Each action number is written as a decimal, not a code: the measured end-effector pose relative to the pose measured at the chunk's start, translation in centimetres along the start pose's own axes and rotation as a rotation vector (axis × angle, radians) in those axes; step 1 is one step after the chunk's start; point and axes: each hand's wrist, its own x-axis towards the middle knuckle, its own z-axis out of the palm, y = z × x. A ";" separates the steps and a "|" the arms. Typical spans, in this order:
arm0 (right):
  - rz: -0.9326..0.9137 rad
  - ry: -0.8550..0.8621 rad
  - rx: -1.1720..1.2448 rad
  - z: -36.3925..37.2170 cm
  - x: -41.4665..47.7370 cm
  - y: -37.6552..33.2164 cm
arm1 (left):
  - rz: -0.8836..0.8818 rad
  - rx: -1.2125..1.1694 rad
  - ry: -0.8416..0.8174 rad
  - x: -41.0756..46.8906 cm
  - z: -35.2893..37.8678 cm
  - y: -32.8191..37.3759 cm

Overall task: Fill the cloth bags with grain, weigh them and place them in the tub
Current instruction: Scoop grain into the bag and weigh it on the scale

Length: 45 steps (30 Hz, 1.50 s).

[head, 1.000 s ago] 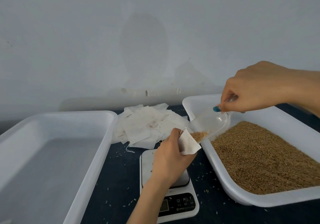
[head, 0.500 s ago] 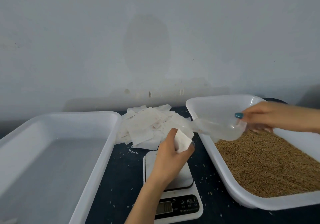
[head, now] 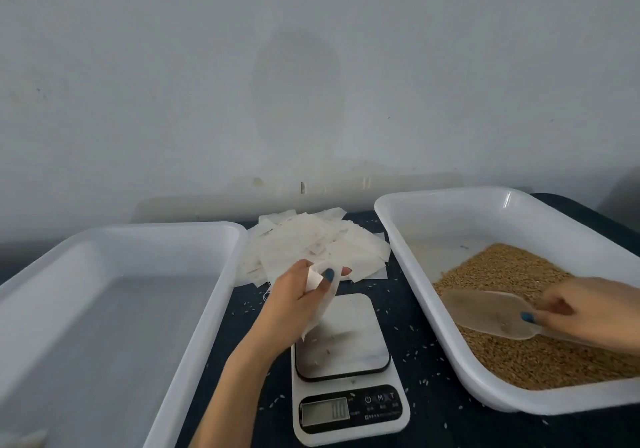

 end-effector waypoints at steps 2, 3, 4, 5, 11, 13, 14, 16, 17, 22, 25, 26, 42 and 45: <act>-0.058 0.117 -0.036 -1.6 -0.9 -1.9 | -0.003 0.035 0.043 0.1 -0.3 -0.6; -0.104 0.184 -0.023 -2.6 -1.6 -3.5 | 0.006 0.017 0.045 0.2 -0.4 -0.9; -0.160 0.257 0.028 -3.5 -2.5 -5.4 | 0.014 -0.029 0.032 0.2 -0.4 -1.1; -0.223 0.325 0.113 -4.5 -3.4 -7.4 | 0.014 -0.077 0.012 0.2 -0.3 -1.2; -0.522 0.372 0.648 -6.0 -7.4 -19.0 | -0.027 0.101 -0.003 0.5 0.8 -3.0; -0.540 0.368 0.745 -4.6 -6.9 -21.6 | -0.030 0.138 0.053 0.5 0.9 -3.7; -0.535 0.386 0.792 -3.8 -6.2 -22.6 | -0.032 0.132 0.075 0.4 0.8 -3.9; -0.486 0.430 0.897 -2.0 -4.3 -24.0 | -0.047 0.100 0.116 0.2 0.5 -4.2; -0.448 0.449 0.935 -1.1 -3.3 -24.5 | -0.053 0.088 0.140 0.0 0.4 -4.4; -0.243 0.545 1.063 3.9 0.9 -24.8 | -0.085 0.058 0.220 -0.4 -0.1 -5.3; -0.184 0.526 1.095 5.7 2.2 -23.5 | -0.088 0.085 0.227 -0.5 -0.2 -5.8; -0.166 0.515 1.100 6.1 2.5 -23.0 | -0.079 0.098 0.231 -0.5 -0.2 -5.9; -0.233 0.492 1.105 6.8 3.3 -22.3 | 0.079 0.211 0.194 -1.0 0.3 -4.9; -0.318 0.526 1.006 6.4 2.8 -22.8 | 0.092 0.223 0.130 -1.2 0.5 -4.4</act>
